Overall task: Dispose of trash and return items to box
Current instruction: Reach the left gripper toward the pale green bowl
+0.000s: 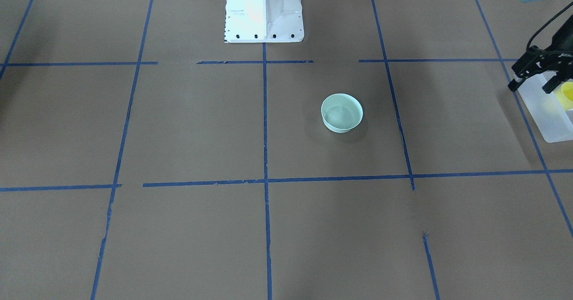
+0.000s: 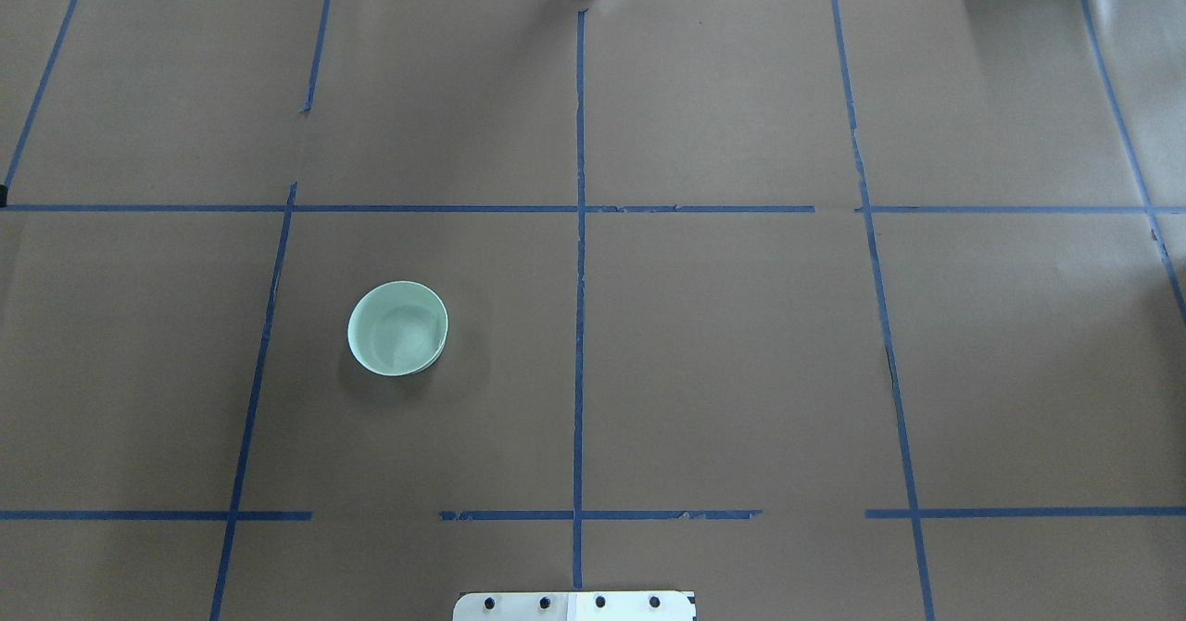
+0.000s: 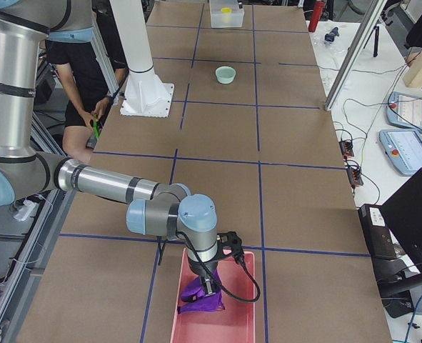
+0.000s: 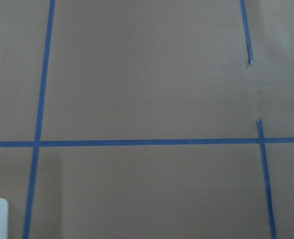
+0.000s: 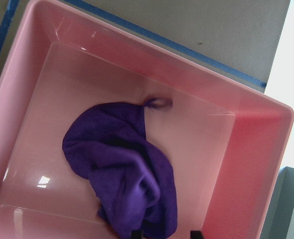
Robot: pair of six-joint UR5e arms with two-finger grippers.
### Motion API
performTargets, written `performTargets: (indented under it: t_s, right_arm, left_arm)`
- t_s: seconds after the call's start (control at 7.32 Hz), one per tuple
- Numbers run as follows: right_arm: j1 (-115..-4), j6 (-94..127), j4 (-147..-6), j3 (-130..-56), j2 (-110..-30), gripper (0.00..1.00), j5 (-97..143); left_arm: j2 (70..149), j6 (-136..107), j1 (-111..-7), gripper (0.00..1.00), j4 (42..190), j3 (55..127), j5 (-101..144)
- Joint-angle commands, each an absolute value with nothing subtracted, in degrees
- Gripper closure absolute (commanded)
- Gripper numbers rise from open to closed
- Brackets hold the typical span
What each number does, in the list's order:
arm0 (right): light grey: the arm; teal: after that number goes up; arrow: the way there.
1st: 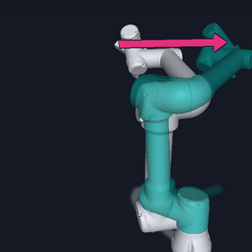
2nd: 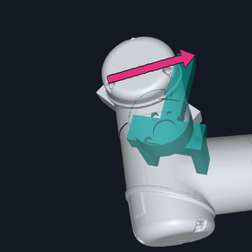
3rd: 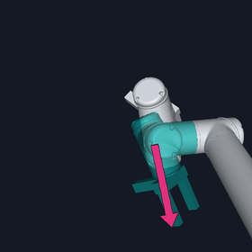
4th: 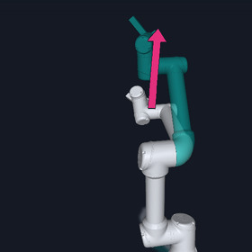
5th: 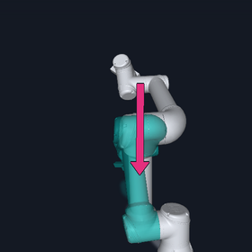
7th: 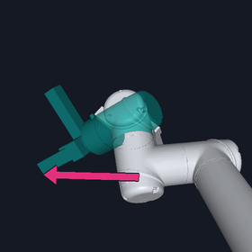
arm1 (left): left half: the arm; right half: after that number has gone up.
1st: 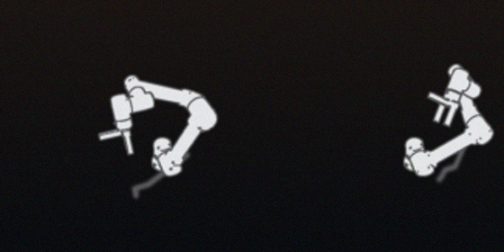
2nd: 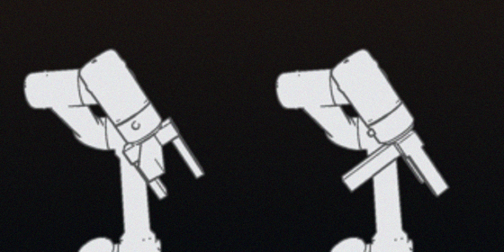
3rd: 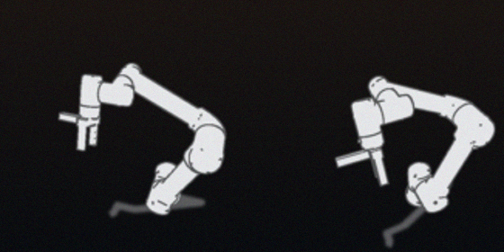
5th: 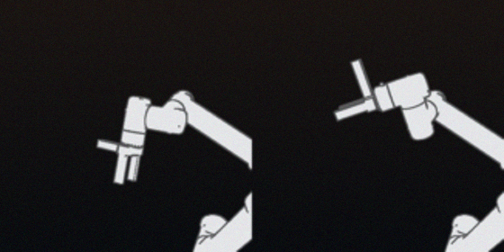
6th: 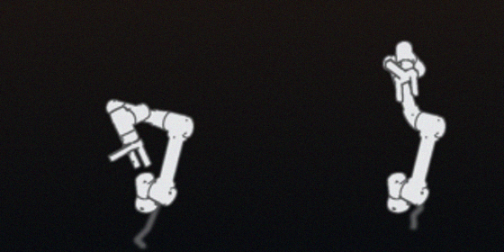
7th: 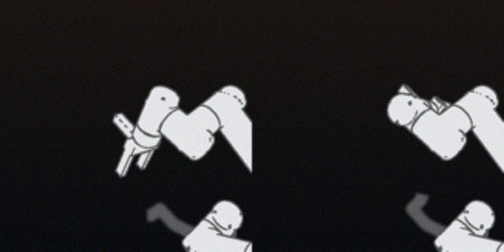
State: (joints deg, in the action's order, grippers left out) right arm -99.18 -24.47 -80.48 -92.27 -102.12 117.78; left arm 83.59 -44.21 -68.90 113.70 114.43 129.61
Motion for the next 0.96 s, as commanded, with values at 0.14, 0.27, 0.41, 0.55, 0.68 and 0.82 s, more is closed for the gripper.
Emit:
performTargets:
  t_s: [0.14, 0.27, 0.41, 0.55, 0.68, 0.82]
  right_arm:
    - [-99.1, -18.6, -80.1, -94.2, -102.3, 0.0, 118.9]
    - [-99.1, -17.2, -80.1, -95.1, -102.1, 0.0, 125.0]
    - [-99.1, -10.7, -80.1, -96.0, -102.1, 0.0, 130.9]
    - [-98.7, -7.2, -80.3, -97.4, -102.1, 0.0, 133.2]
    - [-96.5, -5.6, -80.3, -98.1, -102.1, 0.0, 135.0]
    - [-93.9, -3.2, -80.3, -99.5, -102.1, 0.0, 136.7]
  left_arm:
    - [87.3, -57.9, -59.8, 0.0, 114.6, 115.9, 129.2]
    - [89.3, -63.7, -55.9, 0.0, 114.6, 116.0, 127.2]
    - [91.6, -69.7, -51.4, 0.0, 114.4, 115.9, 124.7]
    - [94.4, -74.3, -47.9, 0.0, 113.9, 115.3, 122.8]
    - [95.8, -76.8, -44.4, 0.0, 113.5, 114.1, 119.5]
    - [98.4, -78.8, -41.5, 0.0, 112.4, 111.9, 115.7]
